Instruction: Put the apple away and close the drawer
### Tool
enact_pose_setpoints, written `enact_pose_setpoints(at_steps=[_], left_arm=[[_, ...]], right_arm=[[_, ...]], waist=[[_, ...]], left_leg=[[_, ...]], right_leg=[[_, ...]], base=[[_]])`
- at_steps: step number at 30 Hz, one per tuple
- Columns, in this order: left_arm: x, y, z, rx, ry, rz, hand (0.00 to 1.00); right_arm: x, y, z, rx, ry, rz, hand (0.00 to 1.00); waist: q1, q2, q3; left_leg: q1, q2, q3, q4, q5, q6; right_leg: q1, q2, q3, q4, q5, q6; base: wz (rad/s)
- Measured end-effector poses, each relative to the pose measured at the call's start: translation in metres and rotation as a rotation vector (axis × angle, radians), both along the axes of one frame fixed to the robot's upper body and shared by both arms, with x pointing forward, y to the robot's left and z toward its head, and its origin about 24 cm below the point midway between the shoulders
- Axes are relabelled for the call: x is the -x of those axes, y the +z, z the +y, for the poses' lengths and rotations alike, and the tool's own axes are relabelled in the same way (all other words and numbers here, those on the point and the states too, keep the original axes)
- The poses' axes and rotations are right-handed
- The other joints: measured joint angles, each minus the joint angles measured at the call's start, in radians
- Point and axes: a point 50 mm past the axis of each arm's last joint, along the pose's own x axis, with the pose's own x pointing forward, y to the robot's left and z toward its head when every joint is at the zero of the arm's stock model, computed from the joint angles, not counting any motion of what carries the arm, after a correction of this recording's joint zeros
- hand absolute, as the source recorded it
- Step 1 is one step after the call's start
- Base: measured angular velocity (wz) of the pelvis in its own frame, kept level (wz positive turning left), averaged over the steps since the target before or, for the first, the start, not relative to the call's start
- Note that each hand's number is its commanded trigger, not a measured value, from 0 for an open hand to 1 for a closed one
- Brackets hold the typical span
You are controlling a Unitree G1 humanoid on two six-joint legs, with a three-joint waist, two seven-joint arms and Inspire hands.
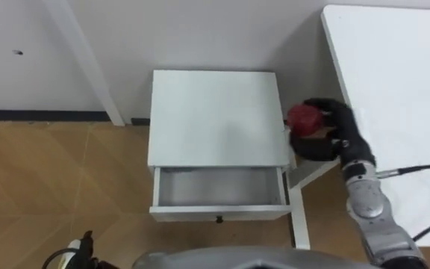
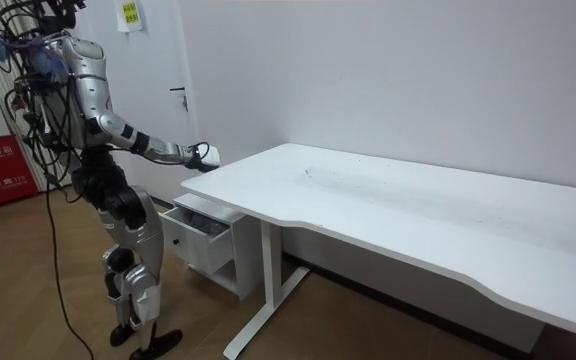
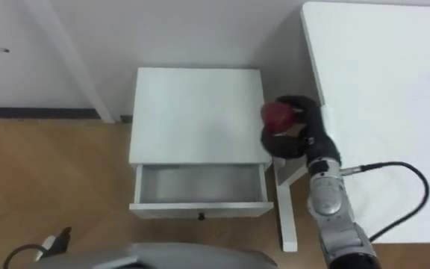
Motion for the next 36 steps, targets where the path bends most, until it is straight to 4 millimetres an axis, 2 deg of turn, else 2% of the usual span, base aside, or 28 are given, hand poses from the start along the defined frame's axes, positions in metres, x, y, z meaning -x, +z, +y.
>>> enact_pose_setpoints(at_steps=[2, 5, 11, 17, 22, 26, 29, 36], left_arm=[[0.001, -0.001, -0.001, -0.001, -0.010, 0.012, 0.00], [0.002, -0.002, -0.005, 0.005, -0.038, 0.022, 0.00], [-0.004, -0.003, -0.010, 0.021, -0.060, 0.013, 0.00], [-0.011, -0.003, -0.012, 0.040, -0.074, 0.008, 0.00], [-0.011, -0.003, -0.012, 0.051, -0.084, 0.017, 0.00], [-0.010, -0.004, -0.013, 0.053, -0.091, 0.023, 0.00], [-0.008, -0.004, -0.013, 0.051, -0.087, 0.034, 0.00], [-0.010, -0.004, -0.013, 0.052, -0.086, 0.043, 0.00]], right_arm=[[0.000, 0.000, 0.010, -0.005, 0.056, 0.007, 1.00], [-0.005, 0.004, 0.023, -0.025, 0.139, 0.002, 1.00], [-0.016, 0.013, 0.037, -0.045, 0.238, -0.011, 1.00], [-0.016, 0.012, 0.047, -0.052, 0.305, 0.030, 1.00], [-0.014, 0.010, 0.044, -0.013, 0.317, 0.050, 1.00], [-0.004, -0.011, 0.035, 0.006, 0.286, 0.152, 1.00], [0.002, -0.020, 0.031, 0.019, 0.275, 0.199, 1.00], [0.004, -0.021, 0.030, 0.044, 0.287, 0.206, 1.00]], waist=[[0.006, 0.003, 0.0016], [0.020, 0.001, 0.0008], [0.028, 0.003, 0.0019], [0.028, 0.000, 0.0011], [0.027, -0.005, 0.0013], [0.028, -0.009, -0.0006], [0.028, -0.004, 0.0022], [0.027, 0.006, 0.0077]], left_leg=[[-0.005, 0.000, -0.006, 0.000, 0.000, 0.000], [-0.009, 0.000, -0.013, -0.001, 0.000, -0.001], [-0.019, -0.002, -0.033, 0.005, 0.000, -0.001], [-0.027, -0.003, -0.035, 0.006, 0.000, -0.001], [-0.026, -0.003, -0.036, 0.007, 0.000, -0.001], [-0.026, -0.004, -0.046, 0.009, 0.000, -0.001], [-0.026, -0.004, -0.048, 0.009, 0.000, -0.001], [-0.029, -0.004, -0.056, 0.008, 0.000, -0.001]], right_leg=[[-0.001, 0.000, -0.019, -0.003, 0.000, 0.000], [0.003, 0.000, -0.024, -0.016, 0.000, 0.000], [0.004, -0.001, -0.025, -0.016, 0.000, 0.000], [0.001, -0.001, -0.026, -0.016, 0.000, 0.000], [0.002, -0.001, -0.041, -0.016, 0.000, 0.000], [0.005, -0.002, -0.047, -0.016, 0.000, 0.000], [0.005, -0.002, -0.047, -0.016, 0.000, 0.000], [0.004, -0.002, -0.054, -0.016, 0.000, 0.000]], base=[[0.15], [0.10], [0.10], [0.00], [0.00], [0.07], [0.02], [0.02]])
